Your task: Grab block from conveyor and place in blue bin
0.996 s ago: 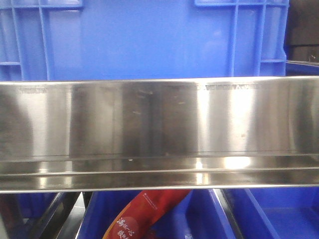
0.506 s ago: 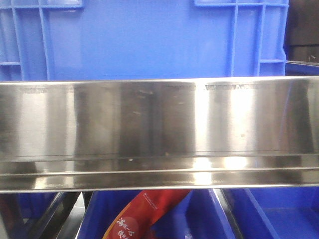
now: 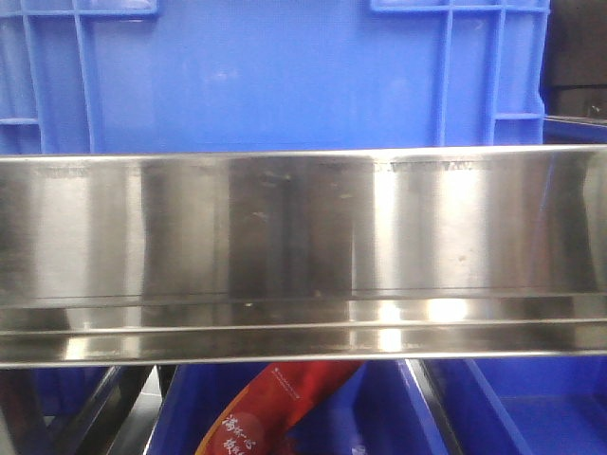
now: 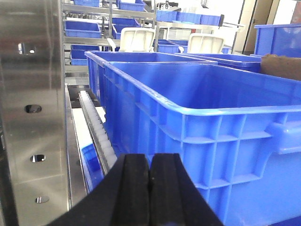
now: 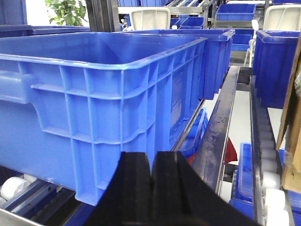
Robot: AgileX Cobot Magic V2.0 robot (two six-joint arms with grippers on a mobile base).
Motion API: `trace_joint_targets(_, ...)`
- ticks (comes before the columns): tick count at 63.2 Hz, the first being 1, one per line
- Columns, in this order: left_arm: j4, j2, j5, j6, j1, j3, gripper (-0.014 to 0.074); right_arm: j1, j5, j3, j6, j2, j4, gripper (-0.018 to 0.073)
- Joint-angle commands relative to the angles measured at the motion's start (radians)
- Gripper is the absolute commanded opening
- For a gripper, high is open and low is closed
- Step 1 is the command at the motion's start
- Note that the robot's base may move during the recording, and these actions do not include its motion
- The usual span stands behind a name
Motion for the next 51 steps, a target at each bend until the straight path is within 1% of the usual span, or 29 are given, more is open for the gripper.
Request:
trace_joint_targets(1, -0.007, -0.004, -0.02, -0.004, 0.005, 0.0, -0.0111, -0.005, -0.055, 0.009, -0.003, -0.009, -0.032, -0.0162)
trace_joint_targets(5, -0.007, -0.004, -0.02, -0.004, 0.005, 0.0, -0.0111, -0.018, -0.074, 0.03, -0.001, -0.03, -0.084, -0.0162)
trace_joint_targets(10, -0.007, -0.004, -0.022, -0.004, 0.005, 0.0, -0.0111, -0.058, -0.092, 0.068, 0.027, -0.054, -0.09, -0.0162)
trace_joint_targets(16, -0.007, -0.004, -0.032, -0.004, 0.005, 0.0, -0.0111, -0.144, -0.145, 0.145, 0.043, -0.083, -0.094, -0.0162)
trace_joint_targets(23, -0.007, -0.004, -0.037, -0.004, 0.005, 0.0, -0.0111, -0.242, -0.202, 0.234, 0.043, -0.119, -0.175, -0.0162)
trace_joint_targets(28, -0.007, -0.004, -0.037, -0.004, 0.005, 0.0, -0.0111, -0.291, -0.203, 0.293, 0.043, -0.152, -0.175, -0.0162)
trace_joint_targets(33, -0.007, -0.004, -0.037, -0.004, 0.005, 0.0, -0.0111, -0.31, -0.217, 0.352, 0.052, -0.188, -0.175, -0.0162)
trace_joint_targets(39, -0.007, -0.004, -0.037, -0.004, 0.005, 0.0, -0.0111, -0.311, -0.274, 0.427, 0.056, -0.242, -0.175, -0.0162)
trace_joint_targets(44, -0.007, -0.004, -0.037, -0.004, 0.005, 0.0, -0.0111, -0.311, -0.315, 0.435, 0.056, -0.291, -0.177, -0.0162)
trace_joint_targets(47, -0.007, -0.004, -0.037, -0.004, 0.005, 0.0, -0.0111, -0.311, -0.248, 0.435, 0.056, -0.323, -0.177, -0.0162)
trace_joint_targets(51, -0.007, -0.004, -0.037, -0.004, 0.005, 0.0, -0.0111, -0.311, -0.224, 0.435, 0.056, -0.333, -0.177, -0.0162)
